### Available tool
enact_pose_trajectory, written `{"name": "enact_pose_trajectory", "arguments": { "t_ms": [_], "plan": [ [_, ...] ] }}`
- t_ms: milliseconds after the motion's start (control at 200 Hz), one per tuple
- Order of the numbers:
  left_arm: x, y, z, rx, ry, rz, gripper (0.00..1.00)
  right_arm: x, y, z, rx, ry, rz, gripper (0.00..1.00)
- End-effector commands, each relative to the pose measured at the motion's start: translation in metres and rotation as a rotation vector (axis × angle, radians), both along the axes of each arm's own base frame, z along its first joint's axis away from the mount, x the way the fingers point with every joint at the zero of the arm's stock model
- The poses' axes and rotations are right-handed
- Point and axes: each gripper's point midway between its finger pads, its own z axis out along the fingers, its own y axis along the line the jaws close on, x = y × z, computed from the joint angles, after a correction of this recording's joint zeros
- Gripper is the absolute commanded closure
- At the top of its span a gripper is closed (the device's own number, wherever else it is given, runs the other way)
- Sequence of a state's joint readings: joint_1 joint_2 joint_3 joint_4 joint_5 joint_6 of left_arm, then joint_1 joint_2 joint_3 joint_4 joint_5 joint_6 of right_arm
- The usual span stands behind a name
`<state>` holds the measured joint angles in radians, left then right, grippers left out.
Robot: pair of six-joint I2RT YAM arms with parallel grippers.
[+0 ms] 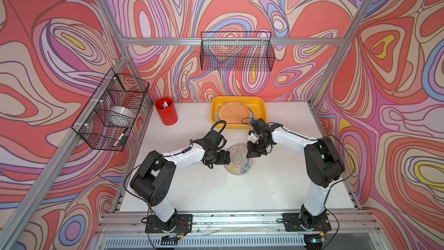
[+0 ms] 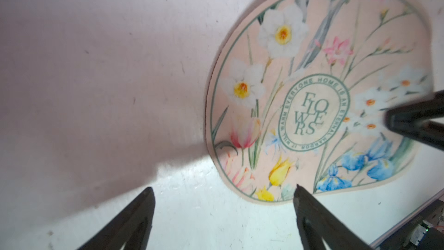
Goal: Put the coasters into the storage box
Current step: Pick up the coaster from the center of the board, then place the coaster in the storage box.
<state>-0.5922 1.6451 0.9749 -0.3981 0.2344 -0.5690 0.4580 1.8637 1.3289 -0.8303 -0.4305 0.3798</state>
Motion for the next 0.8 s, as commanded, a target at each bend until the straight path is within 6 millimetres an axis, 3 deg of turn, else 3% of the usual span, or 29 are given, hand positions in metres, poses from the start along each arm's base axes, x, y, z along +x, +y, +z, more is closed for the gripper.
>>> {"name": "enact_pose_trajectory", "arguments": {
  "t_ms": [0, 180, 421, 646, 796],
  "plan": [
    [0.007, 0.008, 0.013, 0.004, -0.073, 0.042, 0.05, 0.009, 0.005, 0.043, 0.02, -0.081, 0.025, 1.0],
    [0.005, 0.02, 0.018, 0.006, -0.097, 0.077, 0.03, 0.032, 0.013, 0.087, 0.051, -0.183, 0.035, 1.0],
    [0.0, 0.03, 0.017, 0.005, -0.095, 0.104, 0.0, 0.063, 0.027, 0.13, 0.093, -0.298, 0.031, 1.0],
    [-0.003, 0.034, 0.017, 0.003, -0.092, 0.115, 0.0, 0.099, 0.043, 0.161, 0.147, -0.397, 0.023, 1.0],
    [-0.005, 0.036, 0.017, -0.001, -0.091, 0.121, 0.0, 0.128, 0.056, 0.169, 0.174, -0.453, 0.026, 1.0]
  ]
}}
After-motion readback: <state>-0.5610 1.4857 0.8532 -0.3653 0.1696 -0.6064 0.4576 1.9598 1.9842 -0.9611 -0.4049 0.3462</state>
